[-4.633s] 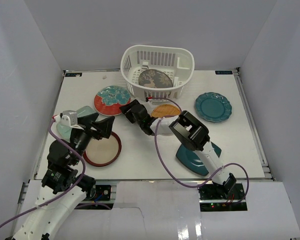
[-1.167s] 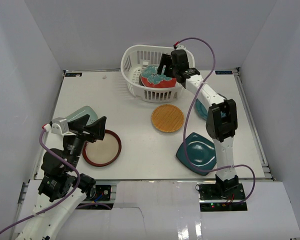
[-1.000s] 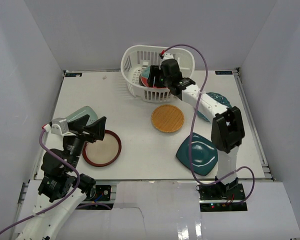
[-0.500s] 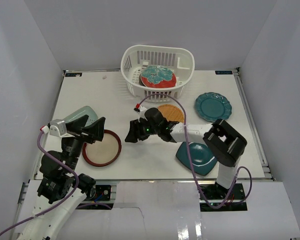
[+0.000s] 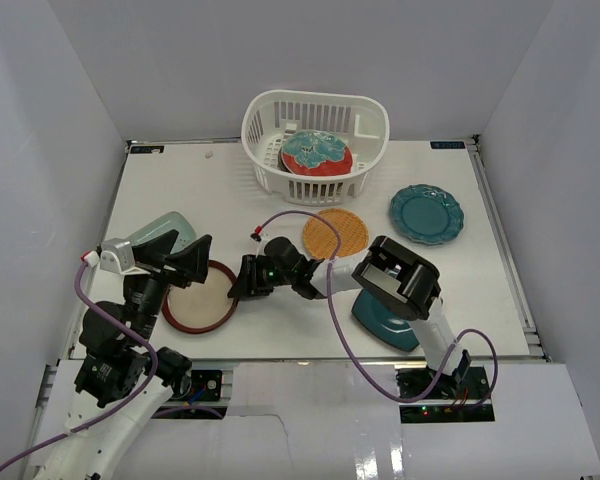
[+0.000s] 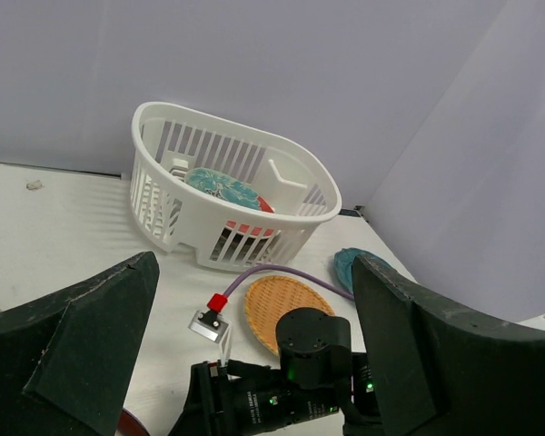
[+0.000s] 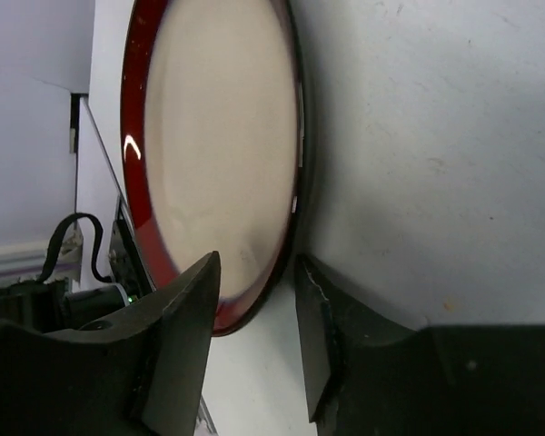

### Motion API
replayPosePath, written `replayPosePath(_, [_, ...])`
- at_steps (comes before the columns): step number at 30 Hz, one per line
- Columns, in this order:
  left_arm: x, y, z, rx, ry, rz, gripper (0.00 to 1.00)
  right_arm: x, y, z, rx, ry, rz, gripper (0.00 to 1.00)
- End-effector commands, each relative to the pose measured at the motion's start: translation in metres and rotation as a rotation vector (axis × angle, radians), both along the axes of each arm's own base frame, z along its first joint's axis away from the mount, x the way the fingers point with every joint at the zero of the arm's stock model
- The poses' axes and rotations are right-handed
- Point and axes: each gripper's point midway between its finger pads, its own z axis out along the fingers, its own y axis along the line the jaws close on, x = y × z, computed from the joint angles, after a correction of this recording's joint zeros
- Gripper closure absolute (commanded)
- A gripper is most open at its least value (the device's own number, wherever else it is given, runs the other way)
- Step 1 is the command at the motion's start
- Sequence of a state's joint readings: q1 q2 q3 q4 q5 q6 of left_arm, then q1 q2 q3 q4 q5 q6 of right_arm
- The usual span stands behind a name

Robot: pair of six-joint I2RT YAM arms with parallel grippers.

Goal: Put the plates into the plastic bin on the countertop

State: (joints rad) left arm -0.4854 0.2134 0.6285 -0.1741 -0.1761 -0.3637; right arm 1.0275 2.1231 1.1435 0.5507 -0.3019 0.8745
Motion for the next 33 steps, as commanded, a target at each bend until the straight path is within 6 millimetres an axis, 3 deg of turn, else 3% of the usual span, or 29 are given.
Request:
replayPosePath(1, [0.001, 0.000, -0.003, 0.006, 0.006, -0.002, 0.02, 0.010, -0.003, -0.032, -0.068, 0.046, -0.094, 0.55])
replayPosePath(2, [0.000, 0.000, -0.003, 0.005, 0.003, 0.000, 0.02, 0.012, -0.002, -0.033, -0.071, 0.043, -0.097, 0.57])
replayPosePath(6, [-0.002, 0.003, 0.000, -0.002, -0.004, 0.010, 0.02, 0.012, -0.004, -0.036, -0.096, 0.049, -0.100, 0.91])
replayPosePath(9, [-0.002, 0.003, -0.001, -0.002, -0.004, 0.011, 0.02, 0.013, -0.025, -0.021, -0.097, 0.018, -0.113, 0.92])
replayPosePath(10, [-0.002, 0.003, 0.000, -0.002, -0.005, 0.008, 0.02, 0.018, -0.034, -0.012, -0.082, 0.010, -0.120, 0.92])
replayPosePath(11, [-0.003, 0.004, 0.001, -0.004, -0.008, 0.009, 0.02, 0.020, -0.039, 0.019, -0.031, -0.033, -0.117, 0.92])
replayPosePath(12, [-0.003, 0.004, 0.001, -0.006, -0.009, 0.009, 0.02, 0.016, -0.052, 0.021, -0.034, -0.038, -0.114, 0.92])
replayPosePath(13, [-0.004, 0.004, 0.001, -0.006, -0.012, 0.006, 0.02, 0.015, -0.058, 0.036, -0.008, -0.056, -0.104, 0.92])
replayPosePath(14, [-0.004, 0.003, 0.001, -0.006, -0.012, 0.004, 0.02, 0.023, -0.066, 0.074, 0.056, -0.105, -0.119, 0.92])
replayPosePath(16, [-0.005, 0.004, 0.003, -0.009, -0.018, 0.004, 0.02, 0.026, -0.081, 0.104, 0.111, -0.134, -0.123, 0.92])
replayPosePath(17, [-0.007, 0.005, 0.004, -0.012, -0.023, 0.004, 0.02, 0.038, -0.094, 0.138, 0.169, -0.179, -0.156, 0.92])
replayPosePath(19, [-0.007, 0.005, 0.004, -0.014, -0.022, 0.005, 0.02, 0.057, -0.113, 0.170, 0.220, -0.214, -0.199, 0.92])
replayPosePath(20, [-0.007, 0.006, 0.004, -0.016, -0.025, 0.008, 0.02, 0.062, -0.122, 0.197, 0.266, -0.248, -0.214, 0.92])
replayPosePath(21, [-0.007, 0.006, 0.004, -0.015, -0.024, 0.008, 0.02, 0.068, -0.128, 0.208, 0.277, -0.263, -0.227, 0.92])
replayPosePath(23, [-0.007, 0.004, 0.004, -0.013, -0.023, 0.002, 0.02, 0.098, -0.152, 0.241, 0.308, -0.328, -0.303, 0.92])
replayPosePath(25, [-0.007, 0.003, 0.003, -0.011, -0.020, -0.001, 0.02, 0.126, -0.177, 0.258, 0.311, -0.364, -0.365, 0.92])
replayPosePath(26, [-0.006, 0.003, 0.003, -0.011, -0.019, -0.002, 0.02, 0.141, -0.183, 0.279, 0.324, -0.407, -0.393, 0.92])
replayPosePath(27, [-0.006, 0.002, 0.003, -0.009, -0.018, -0.005, 0.02, 0.155, -0.192, 0.284, 0.299, -0.428, -0.427, 0.92])
replayPosePath(28, [-0.006, 0.001, 0.002, -0.008, -0.017, -0.011, 0.02, 0.181, -0.205, 0.304, 0.301, -0.475, -0.480, 0.92])
replayPosePath(30, [-0.006, 0.000, 0.001, -0.005, -0.013, -0.016, 0.02, 0.210, -0.219, 0.310, 0.261, -0.501, -0.545, 0.92])
replayPosePath(32, [-0.006, -0.001, 0.001, -0.005, -0.012, -0.017, 0.02, 0.250, -0.236, 0.297, 0.214, -0.498, -0.614, 0.92])
replayPosePath(33, [-0.005, -0.001, 0.000, -0.003, -0.009, -0.019, 0.02, 0.267, -0.242, 0.322, 0.215, -0.552, -0.650, 0.92])
